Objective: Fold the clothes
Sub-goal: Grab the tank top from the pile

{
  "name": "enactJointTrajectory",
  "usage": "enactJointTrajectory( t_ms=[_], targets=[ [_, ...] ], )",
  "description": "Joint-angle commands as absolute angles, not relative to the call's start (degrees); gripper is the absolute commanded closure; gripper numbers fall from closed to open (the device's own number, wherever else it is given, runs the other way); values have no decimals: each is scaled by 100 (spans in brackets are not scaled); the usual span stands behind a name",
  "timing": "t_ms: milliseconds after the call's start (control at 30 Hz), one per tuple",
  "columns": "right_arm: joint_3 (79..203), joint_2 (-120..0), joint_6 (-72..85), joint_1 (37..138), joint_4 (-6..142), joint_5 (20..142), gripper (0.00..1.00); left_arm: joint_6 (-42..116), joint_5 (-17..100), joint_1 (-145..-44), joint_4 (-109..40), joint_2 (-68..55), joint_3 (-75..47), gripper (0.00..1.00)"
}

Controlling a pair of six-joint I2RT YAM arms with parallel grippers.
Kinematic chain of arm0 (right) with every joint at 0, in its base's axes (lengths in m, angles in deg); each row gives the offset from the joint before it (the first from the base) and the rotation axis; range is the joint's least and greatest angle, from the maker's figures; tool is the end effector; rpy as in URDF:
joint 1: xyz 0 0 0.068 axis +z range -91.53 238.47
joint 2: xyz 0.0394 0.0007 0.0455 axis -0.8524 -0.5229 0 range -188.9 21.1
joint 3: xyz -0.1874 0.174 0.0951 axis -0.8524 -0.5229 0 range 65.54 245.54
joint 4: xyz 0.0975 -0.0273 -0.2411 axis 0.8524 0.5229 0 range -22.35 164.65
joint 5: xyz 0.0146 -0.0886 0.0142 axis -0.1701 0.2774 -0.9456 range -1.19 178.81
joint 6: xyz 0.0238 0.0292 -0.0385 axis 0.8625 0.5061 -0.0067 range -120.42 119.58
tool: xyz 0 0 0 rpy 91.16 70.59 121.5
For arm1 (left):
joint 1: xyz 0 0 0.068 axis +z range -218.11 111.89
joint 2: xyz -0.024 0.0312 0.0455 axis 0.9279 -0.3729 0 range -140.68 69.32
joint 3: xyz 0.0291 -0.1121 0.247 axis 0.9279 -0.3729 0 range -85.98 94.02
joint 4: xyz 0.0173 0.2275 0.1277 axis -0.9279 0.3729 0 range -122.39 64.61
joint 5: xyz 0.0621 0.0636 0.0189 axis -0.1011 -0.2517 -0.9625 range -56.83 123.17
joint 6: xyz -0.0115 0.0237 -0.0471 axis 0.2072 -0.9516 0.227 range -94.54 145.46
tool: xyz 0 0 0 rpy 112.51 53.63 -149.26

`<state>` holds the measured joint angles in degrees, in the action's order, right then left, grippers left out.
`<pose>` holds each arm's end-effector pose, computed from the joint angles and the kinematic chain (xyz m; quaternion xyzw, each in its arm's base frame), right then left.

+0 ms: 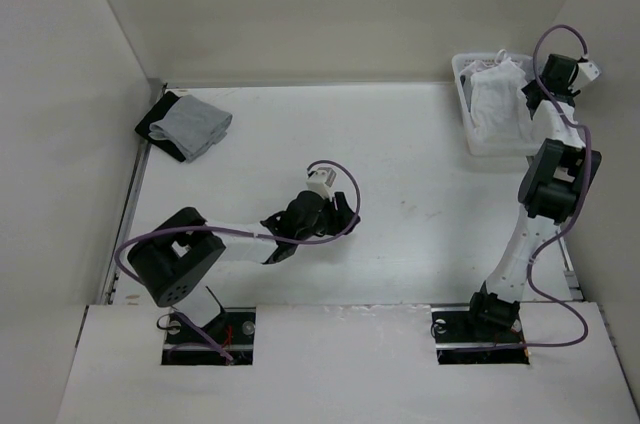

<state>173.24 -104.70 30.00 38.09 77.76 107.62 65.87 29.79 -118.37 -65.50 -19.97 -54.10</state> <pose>0.4844 -0.1921 0.2576 0.4390 0.7287 -0.0953 0.5169 0.1928 -0.2287 0.1582 0.0562 0.8380 -0.3682 0.3987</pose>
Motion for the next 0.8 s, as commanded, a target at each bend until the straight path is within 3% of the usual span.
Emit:
enactJointTrajectory(
  t_ms=[0, 67, 133, 167, 267, 567, 633, 733, 767],
  targets=[
    [17865, -10774, 3096, 3795, 7925, 10437, 48, 6659, 3211, -11667, -6913, -2138, -5408, 53],
    [17865, -10853, 3166, 3804, 7829, 10350, 60, 6730, 3290, -11588, -6966, -2190, -5425, 53],
    [17900, -10906, 3245, 3795, 7820, 10165, 64, 6774, 3326, -11535, -7010, -2226, -5443, 53],
    [17927, -10924, 3289, 3795, 7820, 10103, 63, 6791, 3334, -11517, -7019, -2243, -5443, 53],
    [17962, -10959, 3368, 3760, 7890, 10068, 47, 6818, 3396, -11482, -7019, -2278, -5425, 54],
    [17584, -10853, 3298, 3786, 7846, 10059, 42, 6871, 3431, -11473, -7063, -2322, -5425, 54],
    [17715, -10976, 3316, 3786, 7907, 10015, 47, 6871, 3431, -11464, -7063, -2349, -5417, 54],
    [17830, -11091, 3430, 3786, 7943, 9989, 71, 6888, 3431, -11447, -7063, -2366, -5408, 54],
    [17821, -11074, 3474, 3786, 7891, 9936, 85, 6888, 3431, -11429, -7063, -2375, -5408, 54]
  ],
)
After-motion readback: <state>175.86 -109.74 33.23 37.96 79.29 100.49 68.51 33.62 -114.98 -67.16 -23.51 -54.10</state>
